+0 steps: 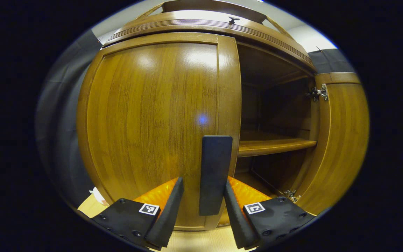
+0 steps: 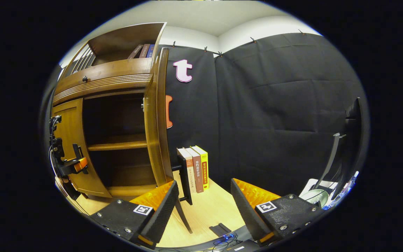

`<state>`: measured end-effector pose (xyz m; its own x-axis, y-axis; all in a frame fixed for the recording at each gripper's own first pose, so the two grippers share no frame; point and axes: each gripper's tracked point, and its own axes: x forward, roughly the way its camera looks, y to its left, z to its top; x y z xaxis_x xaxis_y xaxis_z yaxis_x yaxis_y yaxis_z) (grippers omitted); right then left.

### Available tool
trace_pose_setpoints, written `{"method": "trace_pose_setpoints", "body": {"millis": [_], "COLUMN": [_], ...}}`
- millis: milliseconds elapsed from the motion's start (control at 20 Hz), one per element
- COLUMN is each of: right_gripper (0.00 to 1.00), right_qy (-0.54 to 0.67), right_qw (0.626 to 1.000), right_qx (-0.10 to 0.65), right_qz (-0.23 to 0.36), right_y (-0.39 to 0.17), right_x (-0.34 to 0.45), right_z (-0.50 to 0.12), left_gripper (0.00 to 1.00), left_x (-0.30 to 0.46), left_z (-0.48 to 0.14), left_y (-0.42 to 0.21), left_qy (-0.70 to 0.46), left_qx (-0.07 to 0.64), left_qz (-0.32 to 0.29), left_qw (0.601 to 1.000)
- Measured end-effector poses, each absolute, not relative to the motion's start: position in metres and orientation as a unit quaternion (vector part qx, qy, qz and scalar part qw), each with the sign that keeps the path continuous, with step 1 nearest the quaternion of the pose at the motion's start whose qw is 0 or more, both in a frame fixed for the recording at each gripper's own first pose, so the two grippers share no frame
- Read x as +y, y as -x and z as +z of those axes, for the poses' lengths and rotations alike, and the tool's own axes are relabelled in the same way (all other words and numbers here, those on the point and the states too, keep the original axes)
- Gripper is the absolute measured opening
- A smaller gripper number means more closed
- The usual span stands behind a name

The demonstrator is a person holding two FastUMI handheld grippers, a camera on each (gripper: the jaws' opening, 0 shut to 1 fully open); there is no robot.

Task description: Open the right door of the double-door shoe cabinet with the right hand, and open the left door with the left hand.

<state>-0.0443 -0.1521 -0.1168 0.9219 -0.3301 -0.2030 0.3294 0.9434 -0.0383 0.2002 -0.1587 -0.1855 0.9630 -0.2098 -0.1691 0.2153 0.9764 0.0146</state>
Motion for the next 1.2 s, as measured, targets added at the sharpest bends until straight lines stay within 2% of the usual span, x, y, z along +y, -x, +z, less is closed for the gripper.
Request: {"method": "trace_pose_setpoints", "body": {"millis": [100, 150, 200, 250, 350, 400, 450, 500, 550, 800, 850, 900, 1000, 1150, 1200], "right_gripper": [0.86, 0.92, 0.86, 0.92, 0.92, 0.92, 0.86, 0.92, 0.86, 0.86, 0.98, 0.98, 0.86, 0.86, 0.92], "right_qy": [0.006, 0.008, 0.01, 0.011, 0.012, 0.012, 0.011, 0.011, 0.011, 0.009, 0.008, 0.007, 0.01, 0.014, 0.015], "right_qw": [0.981, 0.981, 0.981, 0.981, 0.981, 0.982, 0.982, 0.983, 0.983, 0.987, 0.988, 0.989, 0.99, 0.992, 0.992], "right_qx": [0.101, 0.1, 0.098, 0.099, 0.098, 0.097, 0.095, 0.094, 0.092, 0.09, 0.091, 0.091, 0.09, 0.09, 0.09], "right_qz": [-0.168, -0.168, -0.168, -0.167, -0.165, -0.164, -0.162, -0.159, -0.156, -0.131, -0.124, -0.118, -0.106, -0.089, -0.084], "right_y": [0.048, 0.047, 0.048, 0.048, 0.047, 0.047, 0.047, 0.045, 0.044, 0.045, 0.046, 0.047, 0.048, 0.046, 0.046], "right_x": [-0.148, -0.146, -0.143, -0.141, -0.135, -0.132, -0.129, -0.125, -0.12, -0.093, -0.086, -0.079, -0.071, -0.061, -0.059], "right_z": [-0.115, -0.114, -0.114, -0.114, -0.114, -0.113, -0.112, -0.11, -0.109, -0.106, -0.106, -0.104, -0.103, -0.098, -0.097], "left_gripper": [0.53, 0.42, 0.42, 0.43, 0.36, 0.38, 0.33, 0.33, 0.34, 0.33, 0.33, 0.35, 0.34, 0.35, 0.36], "left_x": [-0.164, -0.163, -0.164, -0.164, -0.163, -0.163, -0.163, -0.164, -0.163, -0.151, -0.148, -0.143, -0.133, -0.113, -0.107], "left_z": [-0.185, -0.184, -0.184, -0.184, -0.186, -0.186, -0.185, -0.184, -0.183, -0.177, -0.176, -0.175, -0.172, -0.168, -0.167], "left_y": [-0.2, -0.2, -0.199, -0.199, -0.193, -0.189, -0.186, -0.181, -0.177, -0.141, -0.132, -0.123, -0.104, -0.079, -0.072], "left_qy": [-0.028, -0.037, -0.035, -0.027, -0.014, -0.013, -0.018, -0.022, -0.022, -0.007, -0.005, 0.0, 0.002, 0.0, 0.003], "left_qx": [0.081, 0.077, 0.076, 0.075, 0.079, 0.079, 0.076, 0.073, 0.07, 0.069, 0.07, 0.071, 0.071, 0.072, 0.073], "left_qz": [-0.108, -0.103, -0.103, -0.107, -0.123, -0.13, -0.137, -0.144, -0.151, -0.167, -0.171, -0.175, -0.178, -0.174, -0.17], "left_qw": [0.99, 0.991, 0.991, 0.991, 0.989, 0.988, 0.988, 0.987, 0.986, 0.984, 0.983, 0.982, 0.981, 0.982, 0.983]}}
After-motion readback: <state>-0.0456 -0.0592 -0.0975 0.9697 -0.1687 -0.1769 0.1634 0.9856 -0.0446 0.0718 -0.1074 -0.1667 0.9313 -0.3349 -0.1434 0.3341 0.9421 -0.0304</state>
